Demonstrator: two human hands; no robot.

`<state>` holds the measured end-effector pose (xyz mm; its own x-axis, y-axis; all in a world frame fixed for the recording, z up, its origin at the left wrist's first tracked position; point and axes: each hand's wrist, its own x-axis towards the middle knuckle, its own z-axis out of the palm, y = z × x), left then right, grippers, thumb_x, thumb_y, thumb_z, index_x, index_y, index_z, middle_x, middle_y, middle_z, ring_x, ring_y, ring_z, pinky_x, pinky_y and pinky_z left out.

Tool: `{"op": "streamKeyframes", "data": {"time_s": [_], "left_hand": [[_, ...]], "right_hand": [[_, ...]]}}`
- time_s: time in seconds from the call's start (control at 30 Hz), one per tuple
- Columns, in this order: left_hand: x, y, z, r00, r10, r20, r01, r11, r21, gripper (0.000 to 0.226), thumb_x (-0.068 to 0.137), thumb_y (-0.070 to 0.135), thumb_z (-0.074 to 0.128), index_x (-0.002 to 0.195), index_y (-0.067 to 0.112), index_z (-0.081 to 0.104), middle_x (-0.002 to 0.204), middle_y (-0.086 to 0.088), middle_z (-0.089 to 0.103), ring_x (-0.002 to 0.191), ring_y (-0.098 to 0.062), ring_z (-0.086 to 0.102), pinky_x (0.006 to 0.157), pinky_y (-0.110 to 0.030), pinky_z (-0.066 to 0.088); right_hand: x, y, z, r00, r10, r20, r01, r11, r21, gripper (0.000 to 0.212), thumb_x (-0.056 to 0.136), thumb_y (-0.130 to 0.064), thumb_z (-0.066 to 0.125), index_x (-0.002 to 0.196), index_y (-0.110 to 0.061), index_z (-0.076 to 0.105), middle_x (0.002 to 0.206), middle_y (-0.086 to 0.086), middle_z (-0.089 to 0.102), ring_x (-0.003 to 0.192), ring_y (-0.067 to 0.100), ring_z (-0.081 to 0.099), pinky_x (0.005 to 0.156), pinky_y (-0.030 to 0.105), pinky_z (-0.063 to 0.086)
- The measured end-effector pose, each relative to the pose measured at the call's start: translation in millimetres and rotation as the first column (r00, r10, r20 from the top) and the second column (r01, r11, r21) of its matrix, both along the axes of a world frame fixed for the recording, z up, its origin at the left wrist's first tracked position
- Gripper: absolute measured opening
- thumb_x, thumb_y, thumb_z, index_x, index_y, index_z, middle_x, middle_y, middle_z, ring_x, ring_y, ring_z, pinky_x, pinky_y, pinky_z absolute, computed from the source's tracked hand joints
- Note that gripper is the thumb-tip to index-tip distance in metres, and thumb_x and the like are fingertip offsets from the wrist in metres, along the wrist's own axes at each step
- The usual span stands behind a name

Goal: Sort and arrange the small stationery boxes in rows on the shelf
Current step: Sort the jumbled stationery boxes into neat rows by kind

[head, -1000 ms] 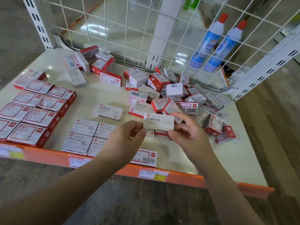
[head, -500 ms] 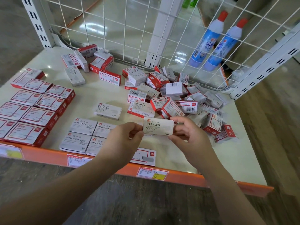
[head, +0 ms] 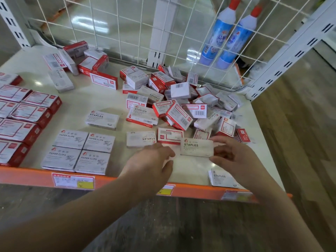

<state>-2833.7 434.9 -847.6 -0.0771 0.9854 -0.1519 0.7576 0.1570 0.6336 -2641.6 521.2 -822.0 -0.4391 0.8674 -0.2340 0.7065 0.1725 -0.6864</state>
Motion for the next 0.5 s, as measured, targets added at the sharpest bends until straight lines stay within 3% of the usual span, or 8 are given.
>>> {"op": "streamKeyframes", "data": {"time_s": [0.1, 0.17, 0.27, 0.37, 0.5], "left_hand": [[17.7, 4.6, -0.5, 0.977, -0.198, -0.075, 0.196, 0.980, -0.038, 0.038, 0.097, 0.034, 0.038, 0.135, 0.032, 0.039, 0.139, 0.013, 0.039, 0.125, -0.009, 0.038, 0.104, -0.028, 0.036], [30.7, 6.9, -1.6, 0.930, -0.347, -0.119, 0.343, 0.938, -0.059, 0.044, 0.098, 0.033, 0.037, 0.142, 0.030, 0.030, 0.147, 0.011, 0.031, 0.132, -0.010, 0.030, 0.110, -0.030, 0.025], [47.5, 10.2, -7.6, 0.867, -0.476, -0.149, 0.469, 0.879, -0.084, 0.052, 0.099, 0.032, 0.037, 0.147, 0.031, 0.017, 0.154, 0.010, 0.015, 0.142, -0.012, 0.012, 0.115, -0.032, 0.011], [60.5, 13.4, -16.8, 0.819, -0.544, -0.183, 0.546, 0.837, -0.040, 0.057, 0.099, 0.034, 0.038, 0.148, 0.033, 0.008, 0.156, 0.011, 0.004, 0.143, -0.011, 0.002, 0.111, -0.027, -0.002], [70.5, 20.6, -22.2, 0.758, -0.613, -0.220, 0.625, 0.781, -0.023, 0.059, 0.100, 0.035, 0.034, 0.148, 0.032, 0.001, 0.156, 0.012, -0.005, 0.142, -0.007, -0.008, 0.101, -0.021, -0.014]], "right_hand": [[27.2, 0.5, 2.0, 0.995, -0.086, 0.040, 0.087, 0.996, -0.016, 0.042, 0.085, -0.007, 0.064, 0.105, -0.042, 0.052, 0.098, -0.012, 0.067, 0.093, 0.004, 0.063, 0.084, 0.023, 0.052], [44.1, -0.4, 3.2, 0.990, -0.135, 0.040, 0.137, 0.990, -0.031, 0.040, 0.086, -0.006, 0.063, 0.115, -0.033, 0.055, 0.104, -0.004, 0.069, 0.097, 0.010, 0.064, 0.084, 0.028, 0.054], [65.3, -2.8, 3.0, 0.982, -0.185, 0.044, 0.186, 0.982, -0.032, 0.039, 0.085, -0.006, 0.063, 0.116, -0.029, 0.055, 0.102, 0.000, 0.069, 0.092, 0.011, 0.064, 0.073, 0.018, 0.050], [80.4, -6.3, 0.0, 0.974, -0.219, 0.051, 0.222, 0.974, -0.050, 0.040, 0.085, -0.008, 0.064, 0.116, -0.030, 0.054, 0.102, 0.000, 0.068, 0.093, 0.015, 0.065, 0.076, 0.025, 0.054], [99.4, -9.7, -2.0, 0.961, -0.275, 0.020, 0.276, 0.959, -0.059, 0.038, 0.084, -0.007, 0.065, 0.110, -0.034, 0.055, 0.093, -0.008, 0.068, 0.079, 0.003, 0.067, 0.061, 0.017, 0.054]]}}
